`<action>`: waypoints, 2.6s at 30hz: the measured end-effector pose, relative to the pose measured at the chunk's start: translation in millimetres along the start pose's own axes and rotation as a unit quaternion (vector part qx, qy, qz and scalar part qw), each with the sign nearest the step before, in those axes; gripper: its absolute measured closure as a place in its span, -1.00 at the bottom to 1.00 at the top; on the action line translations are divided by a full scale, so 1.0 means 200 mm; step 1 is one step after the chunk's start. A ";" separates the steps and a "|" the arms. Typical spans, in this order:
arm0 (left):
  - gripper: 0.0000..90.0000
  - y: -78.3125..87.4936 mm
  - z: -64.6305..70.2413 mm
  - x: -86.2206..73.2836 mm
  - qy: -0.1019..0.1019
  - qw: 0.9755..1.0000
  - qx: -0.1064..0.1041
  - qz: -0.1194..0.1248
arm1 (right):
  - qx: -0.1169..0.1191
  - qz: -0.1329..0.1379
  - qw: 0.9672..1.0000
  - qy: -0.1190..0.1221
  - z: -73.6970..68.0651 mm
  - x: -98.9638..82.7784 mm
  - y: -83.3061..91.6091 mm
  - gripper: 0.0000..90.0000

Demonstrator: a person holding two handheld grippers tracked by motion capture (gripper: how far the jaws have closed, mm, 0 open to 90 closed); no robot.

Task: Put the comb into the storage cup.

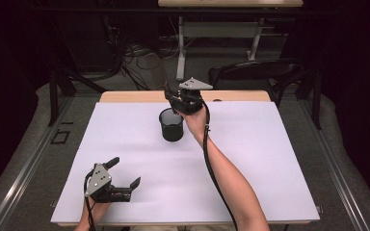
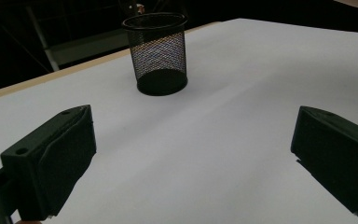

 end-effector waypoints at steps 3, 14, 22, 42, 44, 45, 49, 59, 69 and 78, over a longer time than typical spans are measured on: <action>-1.00 0.00 0.00 0.00 0.000 1.000 0.000 0.000 | 0.003 0.001 1.000 -0.001 -0.01 0.00 -0.01 0.62; -1.00 0.00 0.00 0.00 0.000 1.000 -0.001 0.000 | 0.008 0.000 1.000 0.000 -0.02 -0.03 -0.04 0.62; -1.00 0.00 0.00 0.00 0.000 1.000 -0.001 0.000 | 0.007 0.001 1.000 0.000 -0.01 -0.04 -0.06 0.62; -1.00 0.00 0.00 0.00 0.001 1.000 -0.003 0.000 | 0.008 -0.007 1.000 0.003 0.00 -0.10 -0.10 0.62; -1.00 0.00 0.00 0.00 0.001 1.000 -0.002 0.000 | 0.006 -0.006 1.000 0.005 0.00 -0.10 -0.11 0.62; -1.00 0.00 0.00 0.00 0.001 1.000 -0.003 0.001 | 0.007 -0.006 1.000 0.004 0.00 -0.10 -0.11 0.62; -1.00 0.00 0.00 0.00 0.002 1.000 -0.002 0.001 | 0.008 -0.010 1.000 0.007 -0.01 -0.11 -0.12 0.62; -1.00 0.00 0.00 0.00 0.001 1.000 -0.001 0.001 | 0.009 -0.008 1.000 0.005 0.01 -0.13 -0.12 0.62; -1.00 0.00 0.00 0.00 0.001 1.000 -0.001 0.002 | 0.010 -0.013 1.000 0.018 -0.01 -0.16 -0.14 0.62; -1.00 0.00 0.00 0.00 0.001 1.000 -0.002 0.002 | 0.010 -0.018 1.000 0.019 0.00 -0.19 -0.14 0.62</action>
Point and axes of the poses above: each handheld gripper's, and its own axes: y roughly backward along the jaws, x roughly out of its top, z roughly to its right, the point moved 8 cm from there along -y, roughly forward along the jaws
